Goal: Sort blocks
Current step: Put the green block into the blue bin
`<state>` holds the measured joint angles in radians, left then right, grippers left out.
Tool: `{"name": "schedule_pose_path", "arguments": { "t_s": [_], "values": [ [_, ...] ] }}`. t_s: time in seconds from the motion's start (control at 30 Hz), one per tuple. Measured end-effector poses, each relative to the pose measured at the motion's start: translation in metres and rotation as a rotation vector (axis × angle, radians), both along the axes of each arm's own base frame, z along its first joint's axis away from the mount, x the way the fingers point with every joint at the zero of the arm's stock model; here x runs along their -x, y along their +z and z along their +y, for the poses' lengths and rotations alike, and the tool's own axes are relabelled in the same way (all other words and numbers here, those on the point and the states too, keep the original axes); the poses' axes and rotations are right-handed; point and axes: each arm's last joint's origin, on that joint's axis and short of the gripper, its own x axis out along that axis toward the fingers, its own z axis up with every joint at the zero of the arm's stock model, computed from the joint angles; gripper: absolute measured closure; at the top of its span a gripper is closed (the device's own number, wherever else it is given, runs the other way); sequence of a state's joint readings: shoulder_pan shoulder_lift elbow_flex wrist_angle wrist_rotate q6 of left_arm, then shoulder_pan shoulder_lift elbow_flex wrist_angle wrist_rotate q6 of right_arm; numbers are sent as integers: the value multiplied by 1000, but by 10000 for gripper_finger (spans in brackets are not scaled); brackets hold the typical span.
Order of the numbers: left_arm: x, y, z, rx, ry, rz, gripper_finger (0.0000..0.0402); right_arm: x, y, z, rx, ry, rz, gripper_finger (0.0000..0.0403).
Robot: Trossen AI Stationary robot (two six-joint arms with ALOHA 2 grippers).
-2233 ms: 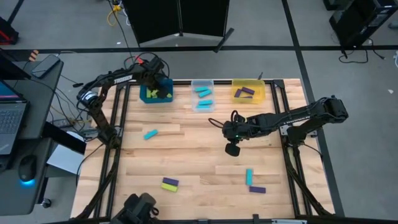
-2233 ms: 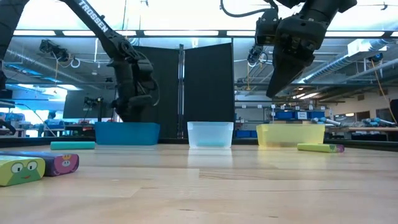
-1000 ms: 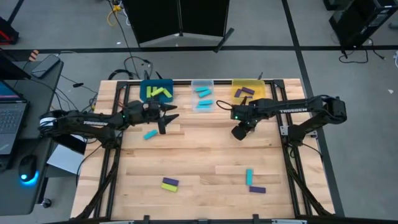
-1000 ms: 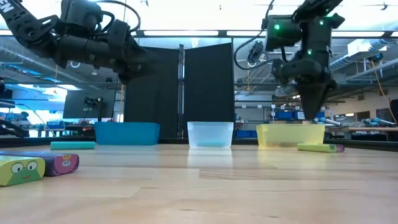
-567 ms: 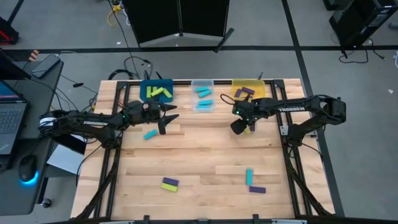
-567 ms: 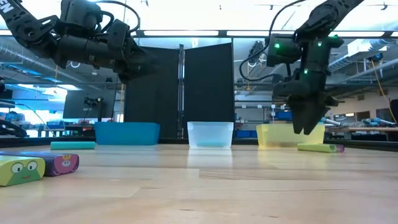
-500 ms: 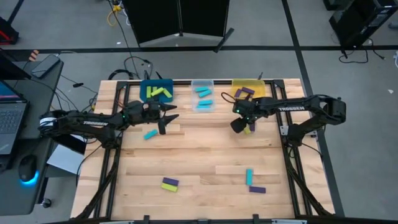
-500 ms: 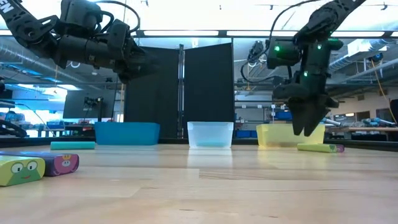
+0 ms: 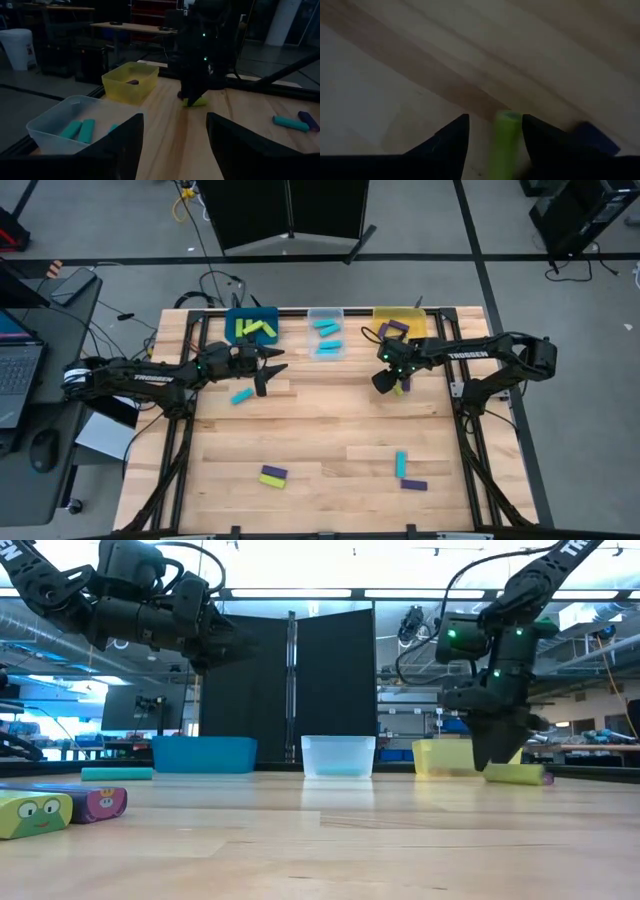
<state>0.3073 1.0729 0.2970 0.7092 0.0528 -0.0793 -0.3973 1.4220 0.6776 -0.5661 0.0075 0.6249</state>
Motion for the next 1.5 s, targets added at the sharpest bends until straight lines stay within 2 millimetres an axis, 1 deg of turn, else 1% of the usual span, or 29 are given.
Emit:
{"name": "schedule_pose_path", "arguments": {
  "t_s": [0.17, 0.3, 0.4, 0.53, 0.67, 0.77, 0.87, 0.93, 1.03, 1.2, 1.37, 1.5],
  "values": [
    [0, 0, 0, 2, 0, 1, 178, 6, -7, 3, -15, -6, 28, 209],
    [0, 0, 0, 3, 0, 1, 178, 9, -10, 4, -19, -2, 40, 218],
    [0, 0, 0, 11, 1, 1, 178, 11, -13, 5, -22, -5, 46, 240],
    [0, -1, 0, 33, 2, 6, 178, 15, -18, 6, -22, -6, 50, 281],
    [0, -2, 0, 59, 0, 11, 178, 12, -15, 7, -13, 32, 51, 286],
    [0, -2, -1, 92, -14, 0, 178, 4, -8, 8, -2, 87, 40, 286],
    [0, -2, -1, 142, -14, -16, 178, -16, 10, 7, 60, 153, -71, 286],
    [0, -2, -1, 194, -9, -29, 179, -27, 18, 10, 105, 205, -141, 286],
    [0, -2, -1, 235, -9, -39, 183, -49, 32, 16, 201, 278, -329, 286],
    [-2, 0, -7, 246, -68, -49, 194, -74, 53, 31, 377, 367, -589, 286],
    [-4, 2, -14, 239, -105, -57, 193, -89, 77, 46, 549, 399, -827, 286],
    [-12, 6, -21, 237, -145, -55, 192, -95, 92, 59, 633, 428, -972, 286]
  ]
}}
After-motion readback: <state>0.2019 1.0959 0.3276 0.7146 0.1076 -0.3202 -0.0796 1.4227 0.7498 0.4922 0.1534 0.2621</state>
